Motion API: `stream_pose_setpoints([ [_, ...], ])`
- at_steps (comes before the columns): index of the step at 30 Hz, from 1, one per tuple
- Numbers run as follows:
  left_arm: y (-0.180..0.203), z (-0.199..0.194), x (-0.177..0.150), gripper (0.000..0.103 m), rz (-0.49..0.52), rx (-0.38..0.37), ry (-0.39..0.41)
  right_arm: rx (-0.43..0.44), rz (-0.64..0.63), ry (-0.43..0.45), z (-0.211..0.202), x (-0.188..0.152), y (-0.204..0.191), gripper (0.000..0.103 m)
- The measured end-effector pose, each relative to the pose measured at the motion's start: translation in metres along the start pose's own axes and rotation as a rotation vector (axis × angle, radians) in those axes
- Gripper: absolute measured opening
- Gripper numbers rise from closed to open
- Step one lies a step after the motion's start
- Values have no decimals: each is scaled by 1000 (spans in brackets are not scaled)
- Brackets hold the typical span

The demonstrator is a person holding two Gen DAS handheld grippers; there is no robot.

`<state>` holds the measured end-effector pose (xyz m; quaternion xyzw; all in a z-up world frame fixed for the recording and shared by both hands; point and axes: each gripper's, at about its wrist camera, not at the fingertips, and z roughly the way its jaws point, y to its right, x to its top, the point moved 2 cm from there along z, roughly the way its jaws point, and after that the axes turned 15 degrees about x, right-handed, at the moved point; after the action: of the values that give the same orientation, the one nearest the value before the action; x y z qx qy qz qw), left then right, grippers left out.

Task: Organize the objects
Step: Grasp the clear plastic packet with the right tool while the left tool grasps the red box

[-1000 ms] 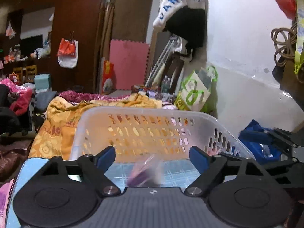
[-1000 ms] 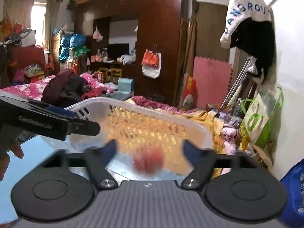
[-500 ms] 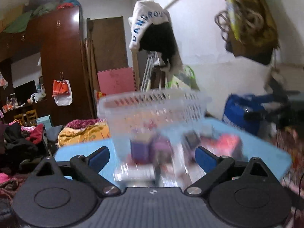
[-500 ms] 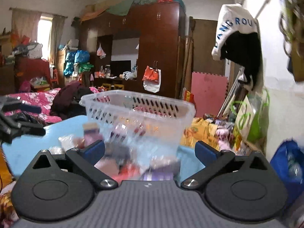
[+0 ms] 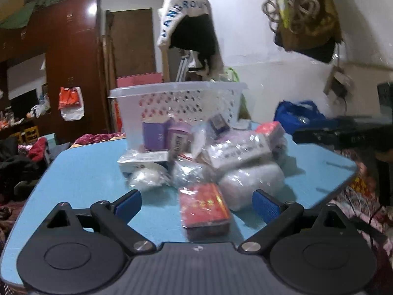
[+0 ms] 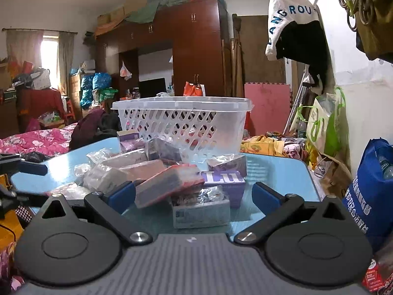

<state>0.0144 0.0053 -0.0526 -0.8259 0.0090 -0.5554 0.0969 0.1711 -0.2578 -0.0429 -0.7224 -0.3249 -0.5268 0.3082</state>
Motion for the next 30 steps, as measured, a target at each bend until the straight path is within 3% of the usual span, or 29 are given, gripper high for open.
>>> stream_pose_setpoints([
  [6,8,13,-9,98,36,-19,-25,33,9,16,-2,-8,-3,103],
  [13,2,14,-10,98,13,-6,-14,191,5,27,7,-8,-38,102],
  [16,-1,15,-13,98,12,-13,-23,228,-29,-13,19,-3,-52,90],
  [20,-3,16,-16,98,12,6,-22,214,-15,-79,36,-6,-57,75],
  [26,4,21,-15,98,18,6,-30,251,54,-87,42,-5,-52,70],
  [29,7,21,-15,98,20,4,-25,245,73,-73,44,-6,-49,56],
  [30,8,22,-15,94,20,3,-22,252,84,-62,42,-6,-48,53],
])
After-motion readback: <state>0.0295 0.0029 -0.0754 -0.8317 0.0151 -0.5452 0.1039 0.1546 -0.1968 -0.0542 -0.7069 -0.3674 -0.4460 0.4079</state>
